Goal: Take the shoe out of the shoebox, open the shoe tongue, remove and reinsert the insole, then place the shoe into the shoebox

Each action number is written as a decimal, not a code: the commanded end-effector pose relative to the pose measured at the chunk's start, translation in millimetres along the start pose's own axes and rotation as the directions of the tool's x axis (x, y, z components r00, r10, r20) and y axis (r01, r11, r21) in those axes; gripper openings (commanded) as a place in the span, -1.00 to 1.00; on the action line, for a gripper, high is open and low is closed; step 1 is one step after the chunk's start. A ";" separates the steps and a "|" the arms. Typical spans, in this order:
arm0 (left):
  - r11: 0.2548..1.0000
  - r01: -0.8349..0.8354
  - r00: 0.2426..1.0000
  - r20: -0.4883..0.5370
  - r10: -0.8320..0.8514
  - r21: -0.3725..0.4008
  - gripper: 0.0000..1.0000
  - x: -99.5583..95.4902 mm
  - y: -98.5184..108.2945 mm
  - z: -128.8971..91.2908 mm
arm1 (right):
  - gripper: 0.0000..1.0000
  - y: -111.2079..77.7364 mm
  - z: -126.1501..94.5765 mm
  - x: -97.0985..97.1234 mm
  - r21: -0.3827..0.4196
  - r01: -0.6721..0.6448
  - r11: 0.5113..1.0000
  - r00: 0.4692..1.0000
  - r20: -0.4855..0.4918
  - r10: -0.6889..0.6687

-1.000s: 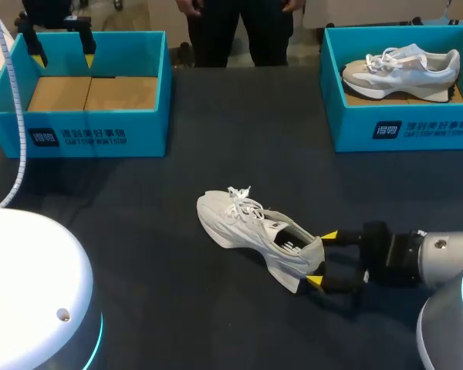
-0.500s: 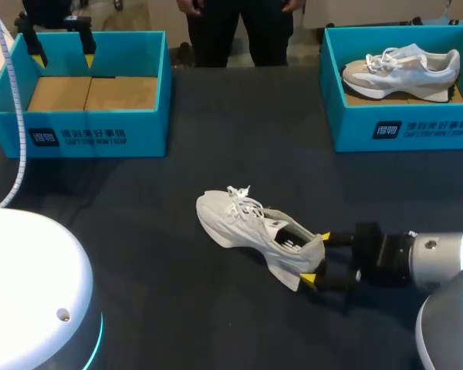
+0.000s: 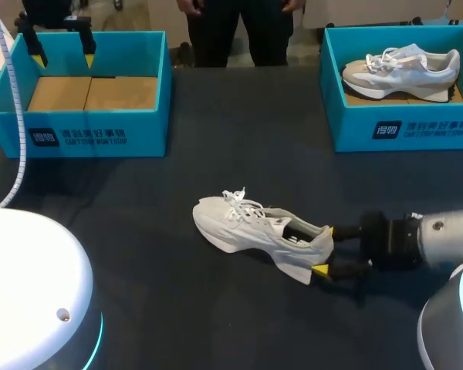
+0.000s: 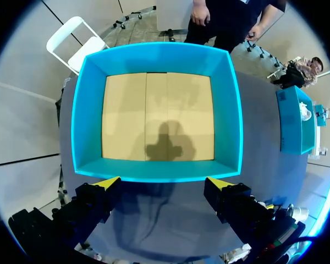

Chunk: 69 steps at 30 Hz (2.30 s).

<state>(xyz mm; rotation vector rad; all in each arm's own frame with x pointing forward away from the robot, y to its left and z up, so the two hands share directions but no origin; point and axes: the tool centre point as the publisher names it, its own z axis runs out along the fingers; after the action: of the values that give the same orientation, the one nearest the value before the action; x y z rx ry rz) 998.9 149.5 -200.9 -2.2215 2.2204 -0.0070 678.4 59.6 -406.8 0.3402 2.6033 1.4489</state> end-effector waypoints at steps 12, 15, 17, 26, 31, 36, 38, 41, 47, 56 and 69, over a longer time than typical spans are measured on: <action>1.000 0.000 1.000 0.001 0.000 -0.001 1.00 -0.2 -0.3 -0.2 | -1.00 2.8 -7.8 -29.6 0.003 0.103 0.995 0.980 -0.171 -0.101; 1.000 0.000 1.000 0.001 0.000 -0.001 1.00 -0.2 -0.3 -0.2 | -1.00 -0.6 -7.3 -32.0 0.008 0.110 0.994 0.979 -0.173 -0.107; 1.000 0.000 1.000 0.001 0.000 -0.001 1.00 -0.2 -0.3 -0.2 | -0.95 -3.7 -7.7 -32.6 0.009 0.109 0.994 0.980 -0.170 -0.106; 1.000 0.000 1.000 0.001 0.000 -0.001 1.00 -0.2 -0.3 -0.2 | 0.51 -3.3 -14.0 -30.4 0.032 0.075 0.997 0.992 -0.108 -0.071; 1.000 0.000 1.000 0.001 0.000 -0.001 1.00 -0.2 -0.3 -0.2 | 1.00 0.5 -18.9 -27.8 0.039 0.050 0.998 0.998 -0.040 -0.049; 1.000 0.000 1.000 0.001 0.000 -0.001 1.00 -0.2 -0.3 -0.2 | 1.00 4.3 -17.6 -23.8 0.028 0.028 0.999 0.999 0.017 -0.028; 1.000 0.000 1.000 0.001 0.000 -0.001 1.00 -0.2 -0.3 -0.2 | 1.00 5.1 -15.8 -22.7 0.029 0.020 0.999 0.999 0.041 -0.022; 1.000 0.000 1.000 0.001 0.000 -0.001 1.00 -0.2 -0.3 -0.2 | 1.00 3.2 -13.6 -23.1 0.034 0.008 0.999 0.997 0.083 -0.010; 1.000 0.000 1.000 0.001 0.000 -0.001 1.00 -0.2 -0.3 -0.2 | 1.00 0.6 -9.7 -26.6 0.031 -0.014 0.999 0.990 0.143 0.009; 1.000 0.000 1.000 0.001 0.000 -0.001 1.00 -0.2 -0.3 -0.2 | 1.00 -6.2 -1.3 -34.4 0.026 -0.027 0.999 0.986 0.166 0.022; 1.000 0.000 1.000 0.001 0.000 -0.001 1.00 -0.2 -0.3 -0.2 | 1.00 -11.6 7.5 -35.1 0.013 -0.041 0.999 0.987 0.157 0.039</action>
<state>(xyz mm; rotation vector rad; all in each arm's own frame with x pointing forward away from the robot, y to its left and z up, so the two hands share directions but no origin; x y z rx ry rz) 998.9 149.5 -200.9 -2.2215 2.2204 -0.0070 711.3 47.7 -419.2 0.4921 2.4916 1.3555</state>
